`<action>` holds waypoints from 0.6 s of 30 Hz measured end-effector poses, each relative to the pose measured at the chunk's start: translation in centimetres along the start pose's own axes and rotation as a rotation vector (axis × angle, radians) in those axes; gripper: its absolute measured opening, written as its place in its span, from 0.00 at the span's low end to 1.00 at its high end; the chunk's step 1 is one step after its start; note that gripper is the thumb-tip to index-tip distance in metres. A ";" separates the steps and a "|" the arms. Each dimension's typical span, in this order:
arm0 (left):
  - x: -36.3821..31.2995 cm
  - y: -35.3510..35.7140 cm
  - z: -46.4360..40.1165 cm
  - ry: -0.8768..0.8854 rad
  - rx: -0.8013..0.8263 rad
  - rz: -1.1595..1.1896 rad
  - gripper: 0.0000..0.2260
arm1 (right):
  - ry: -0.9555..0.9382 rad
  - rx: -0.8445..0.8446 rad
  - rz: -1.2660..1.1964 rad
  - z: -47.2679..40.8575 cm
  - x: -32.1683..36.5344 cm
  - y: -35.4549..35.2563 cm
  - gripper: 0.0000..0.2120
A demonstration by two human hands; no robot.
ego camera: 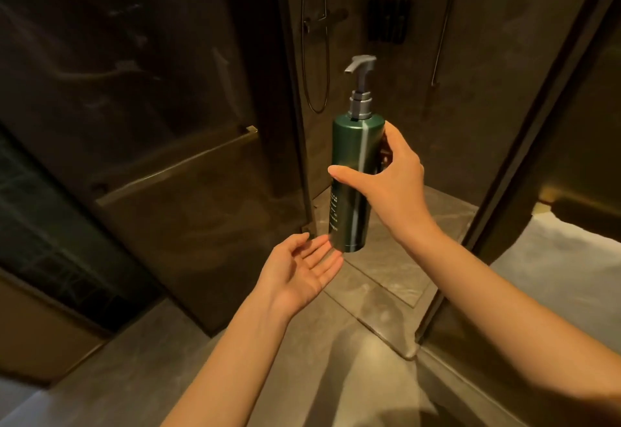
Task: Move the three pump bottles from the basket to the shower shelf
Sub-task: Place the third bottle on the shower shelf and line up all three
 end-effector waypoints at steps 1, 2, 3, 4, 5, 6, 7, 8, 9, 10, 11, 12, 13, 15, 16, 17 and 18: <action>-1.3 1.4 -1.4 0.000 -0.006 -0.003 0.16 | 0.007 -0.011 -0.008 -2.2 -0.6 0.1 0.32; -2.6 2.7 -2.8 0.000 -0.004 -0.002 0.16 | 0.013 -0.015 -0.011 -4.5 -1.2 0.3 0.32; -3.8 4.0 -4.2 0.004 0.000 0.005 0.15 | 0.015 -0.012 -0.012 -6.6 -1.8 0.6 0.32; -5.0 5.2 -5.5 0.013 0.001 0.016 0.14 | 0.013 -0.007 -0.012 -8.7 -2.4 1.0 0.32; -6.0 6.3 -6.8 0.023 -0.003 0.026 0.13 | 0.009 -0.003 -0.012 -10.6 -3.0 1.4 0.32; -7.0 7.2 -8.2 0.030 -0.014 0.040 0.12 | 0.004 -0.001 -0.011 -12.3 -3.7 1.9 0.33; -7.9 8.0 -9.5 0.033 -0.025 0.060 0.12 | 0.001 0.000 -0.008 -13.9 -4.3 2.4 0.34; -8.7 8.7 -10.8 0.032 -0.030 0.077 0.11 | -0.002 0.000 -0.004 -15.4 -5.0 2.9 0.34; -9.6 9.4 -12.2 0.027 -0.027 0.090 0.11 | -0.005 0.001 0.001 -16.9 -5.8 3.4 0.35; -10.4 10.0 -13.7 0.020 -0.025 0.100 0.11 | -0.004 0.004 0.007 -18.4 -6.7 4.0 0.35; -11.4 10.6 -15.2 0.012 -0.028 0.111 0.12 | 0.002 0.005 0.008 -19.9 -7.7 4.6 0.35; -12.3 11.2 -16.9 0.006 -0.040 0.117 0.13 | 0.013 0.000 0.006 -21.5 -8.7 5.2 0.35; -13.3 11.7 -18.5 0.004 -0.051 0.114 0.14 | 0.023 -0.010 0.002 -23.0 -9.8 5.8 0.35; -15.4 13.2 -21.6 -0.001 -0.036 0.092 0.17 | 0.044 -0.031 -0.006 -26.1 -11.8 6.9 0.34; -16.6 14.0 -23.2 -0.004 -0.028 0.083 0.18 | 0.052 -0.038 -0.008 -27.7 -12.7 7.4 0.33; -17.9 14.8 -24.8 -0.007 -0.023 0.076 0.18 | 0.052 -0.046 -0.007 -29.4 -13.5 7.9 0.33; -19.3 15.8 -26.4 -0.014 -0.017 0.071 0.18 | 0.048 -0.056 -0.004 -31.2 -14.1 8.4 0.34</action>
Point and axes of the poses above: each hand's wrist, its own z-axis away from the middle knuckle, its own y-axis out of the palm, x = y × z, the point moved 1 cm from there along -z, towards the middle knuckle, and after that the axes turned 3 degrees about -x, right-handed, at the moved point
